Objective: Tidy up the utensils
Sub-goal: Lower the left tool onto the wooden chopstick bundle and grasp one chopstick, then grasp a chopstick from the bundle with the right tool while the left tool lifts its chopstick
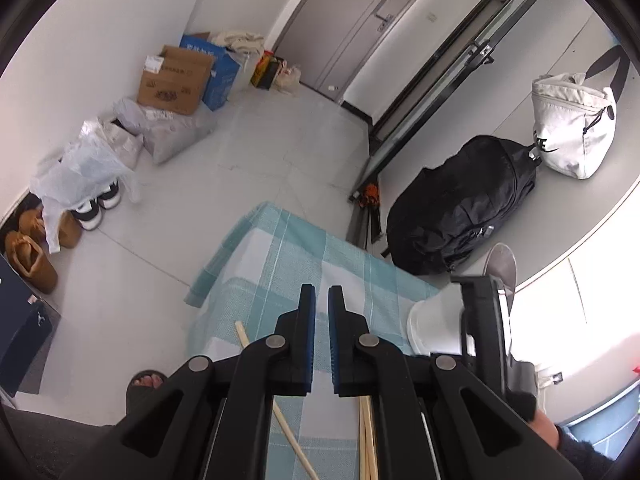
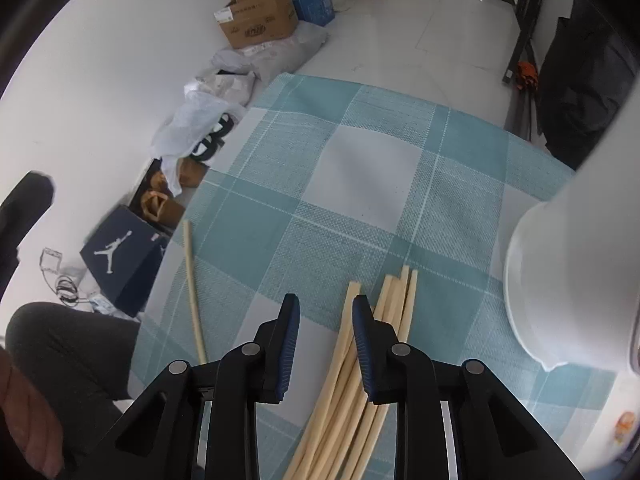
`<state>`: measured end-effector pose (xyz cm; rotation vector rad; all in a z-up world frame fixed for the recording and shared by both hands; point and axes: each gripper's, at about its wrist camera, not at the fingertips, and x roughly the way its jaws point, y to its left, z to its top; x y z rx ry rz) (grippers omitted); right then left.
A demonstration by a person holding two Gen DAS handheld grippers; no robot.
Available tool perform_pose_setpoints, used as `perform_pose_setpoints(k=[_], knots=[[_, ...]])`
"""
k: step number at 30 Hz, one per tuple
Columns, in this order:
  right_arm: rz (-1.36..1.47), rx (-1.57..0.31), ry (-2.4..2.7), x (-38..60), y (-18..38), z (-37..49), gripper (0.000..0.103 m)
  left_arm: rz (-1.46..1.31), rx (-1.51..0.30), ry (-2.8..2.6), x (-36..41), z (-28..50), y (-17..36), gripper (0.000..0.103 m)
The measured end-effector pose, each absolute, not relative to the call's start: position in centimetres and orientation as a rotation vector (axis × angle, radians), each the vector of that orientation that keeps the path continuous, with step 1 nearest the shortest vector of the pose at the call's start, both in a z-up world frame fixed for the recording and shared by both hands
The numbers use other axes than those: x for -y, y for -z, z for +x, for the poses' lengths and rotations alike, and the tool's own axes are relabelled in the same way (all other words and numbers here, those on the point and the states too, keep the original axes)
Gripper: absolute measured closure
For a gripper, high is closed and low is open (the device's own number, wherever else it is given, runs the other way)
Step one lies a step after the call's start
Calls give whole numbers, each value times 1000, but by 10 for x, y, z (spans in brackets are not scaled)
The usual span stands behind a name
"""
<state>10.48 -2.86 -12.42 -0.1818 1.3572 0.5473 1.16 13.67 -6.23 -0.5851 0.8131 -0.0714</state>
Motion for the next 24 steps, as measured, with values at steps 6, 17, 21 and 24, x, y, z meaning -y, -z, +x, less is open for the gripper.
perform_pose_setpoints(k=[6, 17, 21, 24], knots=[[-250, -1405, -492, 20, 138, 109, 77, -614, -945, 31, -150, 17, 81, 94], [-180, -1351, -469, 26, 134, 117, 97, -550, -1075, -158, -161, 25, 114, 51], [-77, -1253, -497, 38, 108, 117, 97, -513, -1159, -188, -157, 34, 133, 51], [12, -1163, -523, 49, 81, 112, 97, -509, -1174, -182, -151, 36, 138, 51]])
